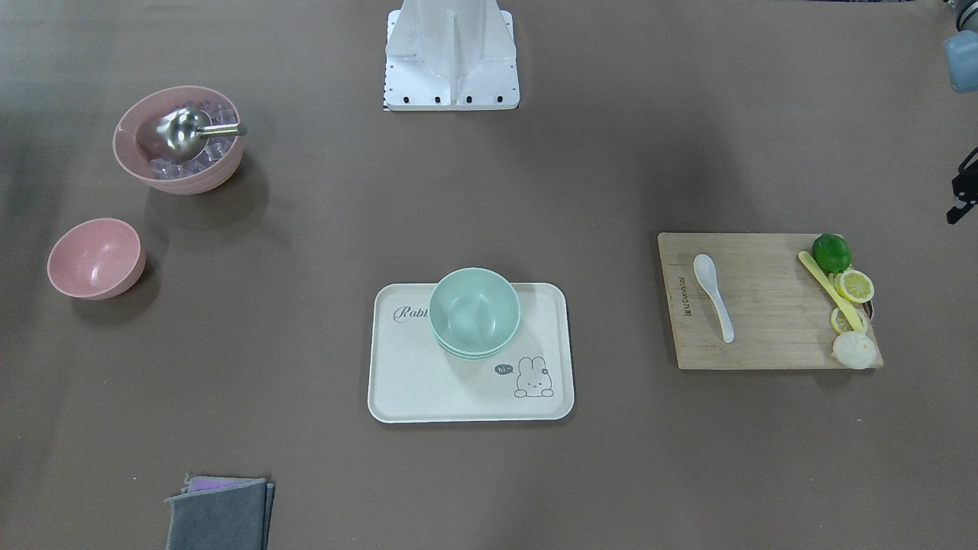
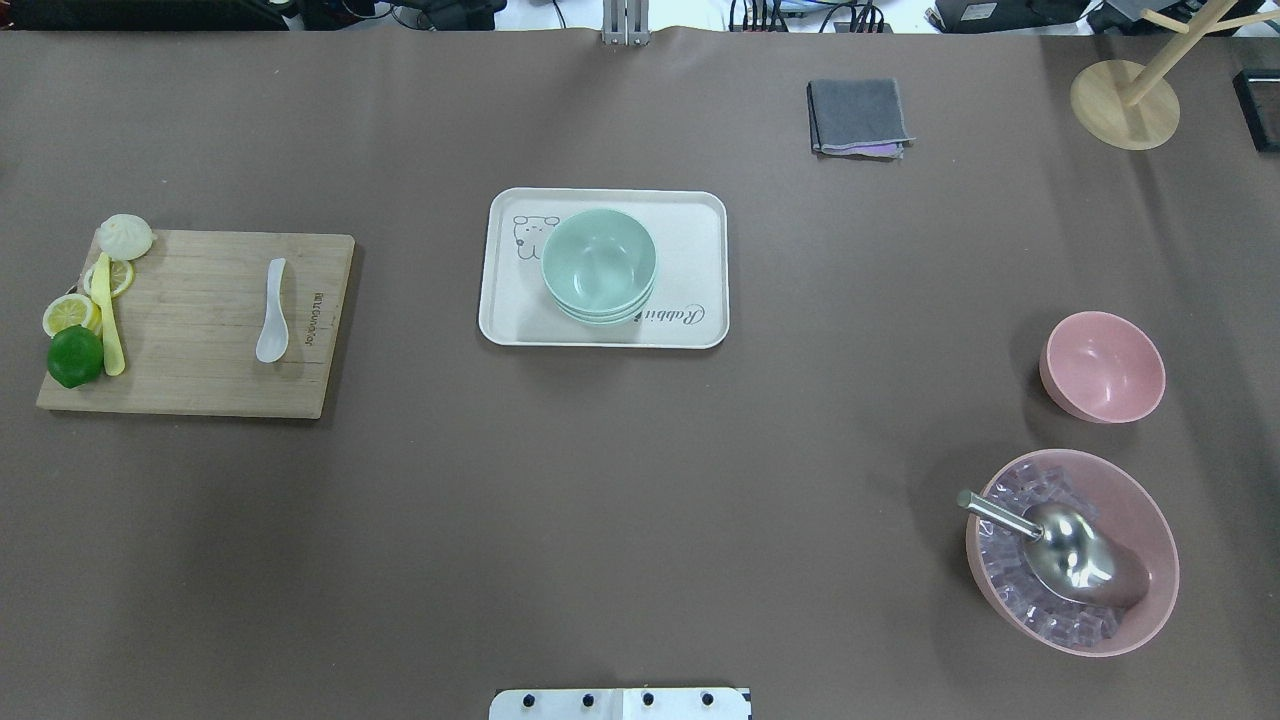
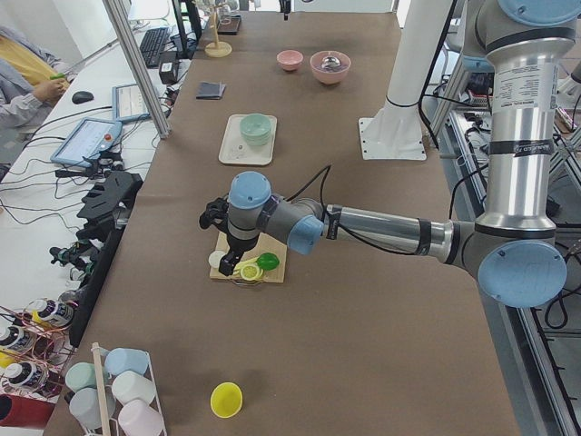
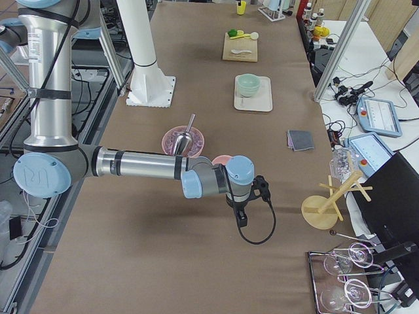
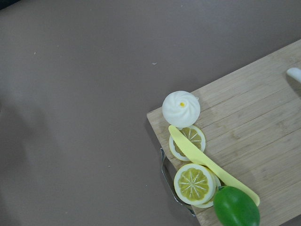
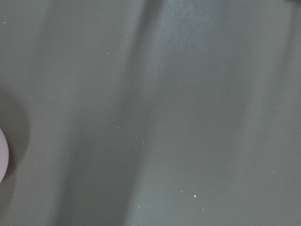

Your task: Stack pink bowl on green and place spoon

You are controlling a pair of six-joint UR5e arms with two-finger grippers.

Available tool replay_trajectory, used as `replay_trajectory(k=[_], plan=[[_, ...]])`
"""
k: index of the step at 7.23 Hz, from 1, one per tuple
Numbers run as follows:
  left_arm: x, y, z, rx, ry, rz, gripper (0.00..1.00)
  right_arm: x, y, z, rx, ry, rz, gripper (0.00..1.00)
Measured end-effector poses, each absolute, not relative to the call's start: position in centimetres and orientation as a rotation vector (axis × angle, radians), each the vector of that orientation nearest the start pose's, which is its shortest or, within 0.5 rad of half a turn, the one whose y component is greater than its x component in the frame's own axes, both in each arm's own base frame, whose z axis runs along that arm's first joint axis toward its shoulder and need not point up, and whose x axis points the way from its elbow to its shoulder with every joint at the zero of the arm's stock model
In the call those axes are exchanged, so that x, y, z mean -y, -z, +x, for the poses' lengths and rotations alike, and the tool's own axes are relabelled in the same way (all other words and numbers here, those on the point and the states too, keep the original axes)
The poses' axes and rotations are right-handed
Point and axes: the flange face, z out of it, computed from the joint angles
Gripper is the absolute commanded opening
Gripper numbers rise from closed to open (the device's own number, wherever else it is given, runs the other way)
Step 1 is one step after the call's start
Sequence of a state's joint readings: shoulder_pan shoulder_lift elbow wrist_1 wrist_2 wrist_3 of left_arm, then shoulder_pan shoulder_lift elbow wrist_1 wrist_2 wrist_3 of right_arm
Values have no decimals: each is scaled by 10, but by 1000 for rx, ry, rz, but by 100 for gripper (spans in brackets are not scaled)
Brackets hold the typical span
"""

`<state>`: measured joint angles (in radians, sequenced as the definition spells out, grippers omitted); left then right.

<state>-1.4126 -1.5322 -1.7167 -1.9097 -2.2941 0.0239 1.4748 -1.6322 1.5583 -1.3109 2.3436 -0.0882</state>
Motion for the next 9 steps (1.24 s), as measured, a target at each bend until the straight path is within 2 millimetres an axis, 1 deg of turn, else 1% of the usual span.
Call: replay_trajectory(k=[1,2,4,5,7,9], plan=[[497,-577,6,-740,-318,361,98,475,-673,23,773,233,167,100],[489,-586,-1,-747,-301,341,98,471,-678,28,774,221,162,100],[474,-602,-7,-756,-279,314,98,467,-683,32,773,215,161,100],[470,-603,-8,-758,-261,307,98,467,-684,33,772,212,158,100],[471,-599,-7,-773,-204,293,98,465,-684,32,785,207,155,100],[471,-601,-7,-774,-187,284,98,464,-682,31,815,206,153,100]])
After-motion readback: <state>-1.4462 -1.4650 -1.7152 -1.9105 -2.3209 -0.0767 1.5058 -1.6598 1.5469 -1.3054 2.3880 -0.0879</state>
